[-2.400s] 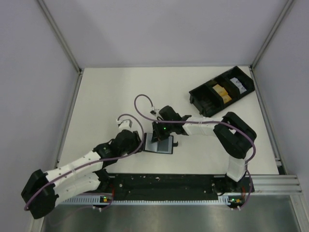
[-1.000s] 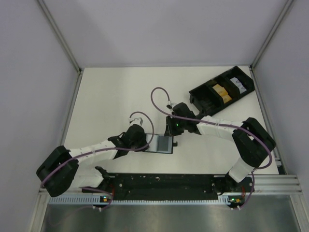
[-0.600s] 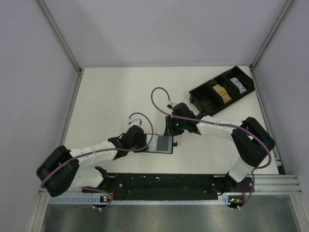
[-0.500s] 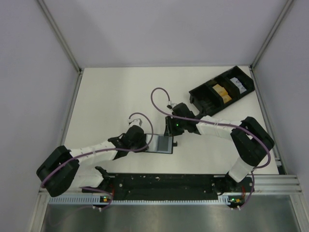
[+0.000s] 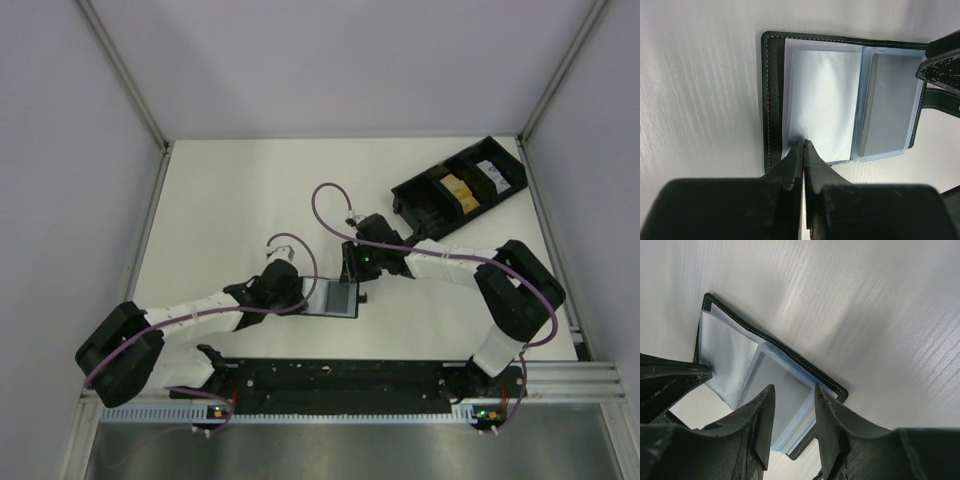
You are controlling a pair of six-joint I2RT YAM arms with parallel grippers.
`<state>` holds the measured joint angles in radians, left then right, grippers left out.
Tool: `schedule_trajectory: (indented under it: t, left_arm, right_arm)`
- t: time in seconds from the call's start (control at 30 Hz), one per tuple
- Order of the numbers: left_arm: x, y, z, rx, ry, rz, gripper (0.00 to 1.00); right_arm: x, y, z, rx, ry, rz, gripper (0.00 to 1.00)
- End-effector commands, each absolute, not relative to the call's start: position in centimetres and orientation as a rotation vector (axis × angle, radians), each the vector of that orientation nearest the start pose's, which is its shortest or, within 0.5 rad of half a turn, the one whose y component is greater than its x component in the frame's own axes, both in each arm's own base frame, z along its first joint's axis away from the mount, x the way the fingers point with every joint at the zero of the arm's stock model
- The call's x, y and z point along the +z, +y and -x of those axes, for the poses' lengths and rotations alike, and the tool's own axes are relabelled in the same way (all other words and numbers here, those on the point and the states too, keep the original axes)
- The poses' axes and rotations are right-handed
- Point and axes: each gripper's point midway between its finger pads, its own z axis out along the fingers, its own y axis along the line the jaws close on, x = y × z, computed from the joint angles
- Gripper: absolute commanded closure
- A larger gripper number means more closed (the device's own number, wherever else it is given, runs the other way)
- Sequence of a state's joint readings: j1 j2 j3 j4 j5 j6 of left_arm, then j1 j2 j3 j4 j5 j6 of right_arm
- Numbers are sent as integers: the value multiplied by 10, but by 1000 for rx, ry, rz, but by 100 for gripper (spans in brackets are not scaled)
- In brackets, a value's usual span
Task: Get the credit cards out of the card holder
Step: Remove the credit card from the card holder.
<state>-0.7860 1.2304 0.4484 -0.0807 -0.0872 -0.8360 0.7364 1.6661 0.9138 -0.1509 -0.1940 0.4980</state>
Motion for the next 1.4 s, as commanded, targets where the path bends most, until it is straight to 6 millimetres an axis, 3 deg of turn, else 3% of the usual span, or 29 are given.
schedule_trajectory:
  t: [0.0, 0.43, 0.97, 1.1, 1.37]
  left_arm:
    - [19, -211, -193, -587, 2526, 109, 99]
    - [19, -212, -193, -591, 2528, 103, 100]
    - [20, -214, -194, -598, 2528, 101, 100]
    - [21, -215, -194, -602, 2528, 100, 100]
    - [22, -215, -193, -606, 2526, 104, 100]
  right_arm:
    - [43, 302, -257, 738, 2555, 409, 63]
    - [44, 296, -260, 692, 2557, 398, 64]
    - [55, 309, -255, 786, 2540, 463, 71]
    - [63, 313, -251, 835, 2528, 471, 74]
    - [99, 331, -247, 989, 2458, 485, 75]
